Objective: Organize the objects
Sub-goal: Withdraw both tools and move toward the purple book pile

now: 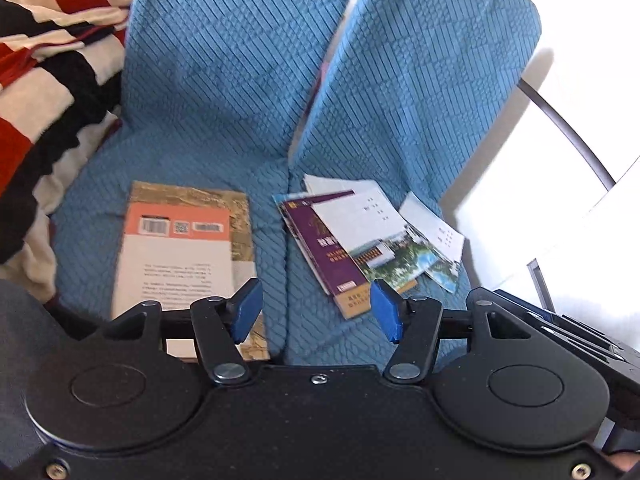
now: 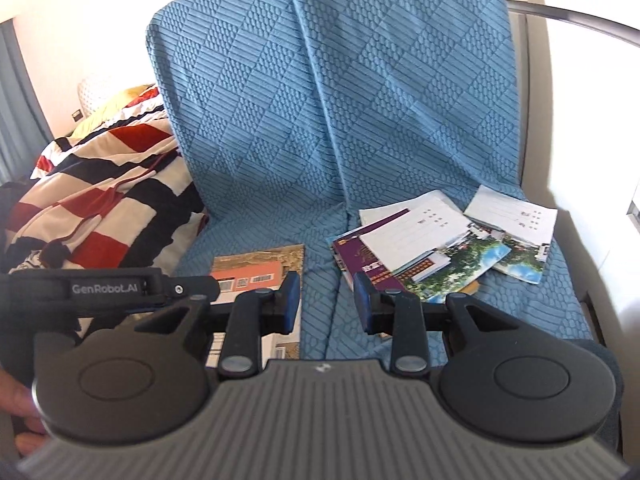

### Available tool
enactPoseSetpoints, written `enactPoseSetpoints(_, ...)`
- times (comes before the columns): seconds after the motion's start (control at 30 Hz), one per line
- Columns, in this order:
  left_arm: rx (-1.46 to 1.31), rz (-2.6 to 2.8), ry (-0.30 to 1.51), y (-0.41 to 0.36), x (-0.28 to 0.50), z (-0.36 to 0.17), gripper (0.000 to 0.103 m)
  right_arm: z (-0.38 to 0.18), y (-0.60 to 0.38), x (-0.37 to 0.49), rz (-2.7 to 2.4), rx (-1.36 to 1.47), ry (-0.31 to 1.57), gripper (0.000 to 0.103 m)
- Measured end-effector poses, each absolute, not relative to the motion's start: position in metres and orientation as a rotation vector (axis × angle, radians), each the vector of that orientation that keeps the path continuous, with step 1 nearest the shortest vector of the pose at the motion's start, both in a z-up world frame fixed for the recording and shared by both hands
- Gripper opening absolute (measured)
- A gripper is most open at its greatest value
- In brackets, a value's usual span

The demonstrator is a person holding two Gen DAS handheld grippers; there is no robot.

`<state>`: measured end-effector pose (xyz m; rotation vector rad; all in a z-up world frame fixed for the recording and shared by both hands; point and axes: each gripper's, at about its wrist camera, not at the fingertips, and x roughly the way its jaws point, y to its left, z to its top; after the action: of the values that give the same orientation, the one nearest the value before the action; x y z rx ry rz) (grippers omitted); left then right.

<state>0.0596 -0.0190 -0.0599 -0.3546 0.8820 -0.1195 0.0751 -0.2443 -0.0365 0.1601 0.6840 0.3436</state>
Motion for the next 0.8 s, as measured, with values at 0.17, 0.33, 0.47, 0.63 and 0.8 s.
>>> enactPoseSetpoints(0.17, -0.341, -0.152, 0.890, -0.042, 0.070, -0.062, 0.057, -0.039, -0.262, 0.076, 0.302, 0.170, 0.681, 0.033)
enactPoseSetpoints(0.33, -0.321, -0.179, 0.899, -0.065, 0.075, -0.064, 0.057, -0.043, -0.283, 0.077, 0.263, 0.175, 0.682, 0.034)
enactPoseSetpoints(0.47, -0.308, -0.196, 0.910, -0.081, 0.077, -0.066, 0.057, -0.048, -0.298, 0.077, 0.239, 0.184, 0.692, 0.034)
enactPoseSetpoints(0.63, -0.303, -0.203, 0.931, -0.097, 0.083, -0.074, 0.057, -0.056, -0.309, 0.081, 0.223, 0.186, 0.707, 0.034)
enactPoseSetpoints(0.8, -0.310, -0.211, 0.951, -0.104, 0.091, -0.083, 0.058, -0.066, -0.318, 0.090, 0.221, 0.205, 0.718, 0.045)
